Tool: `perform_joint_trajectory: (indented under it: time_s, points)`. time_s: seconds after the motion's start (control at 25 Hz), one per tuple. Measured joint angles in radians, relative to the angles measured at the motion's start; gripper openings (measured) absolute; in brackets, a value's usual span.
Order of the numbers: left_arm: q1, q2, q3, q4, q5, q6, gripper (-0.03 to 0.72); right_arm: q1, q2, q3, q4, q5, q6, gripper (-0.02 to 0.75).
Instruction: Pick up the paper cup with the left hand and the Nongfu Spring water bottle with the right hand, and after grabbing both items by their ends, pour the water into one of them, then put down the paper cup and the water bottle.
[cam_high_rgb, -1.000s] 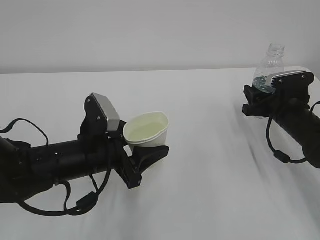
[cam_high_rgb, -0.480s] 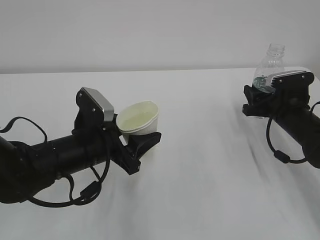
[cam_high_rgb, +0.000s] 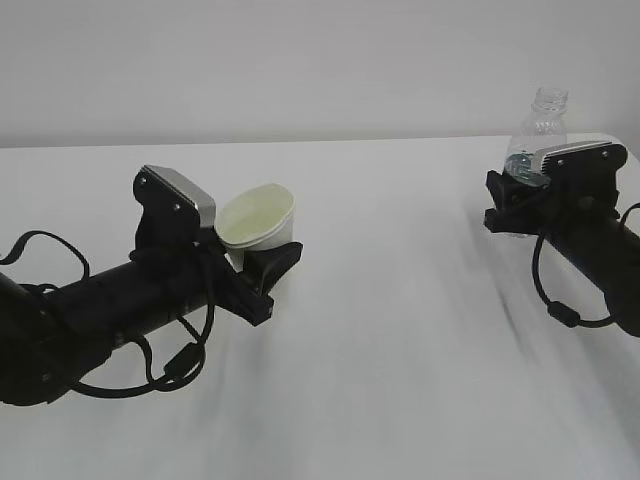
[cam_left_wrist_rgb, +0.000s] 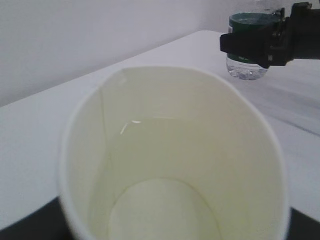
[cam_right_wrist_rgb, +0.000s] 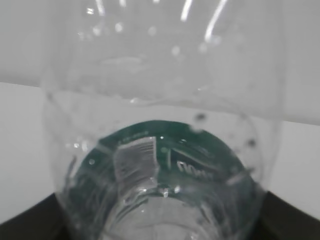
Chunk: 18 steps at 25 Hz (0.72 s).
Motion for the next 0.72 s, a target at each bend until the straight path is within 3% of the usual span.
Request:
perform_joint_trajectory:
  time_s: [0.24, 0.72]
  points:
    - [0.016, 0.0, 0.0, -0.036, 0.0, 0.011, 0.447, 0.0, 0.0, 0.0, -0.002, 0.0, 0.0, 0.468]
    - [0.14, 0.0, 0.0, -0.042, 0.0, 0.011, 0.447, 0.0, 0.0, 0.0, -0.007, 0.0, 0.0, 0.468]
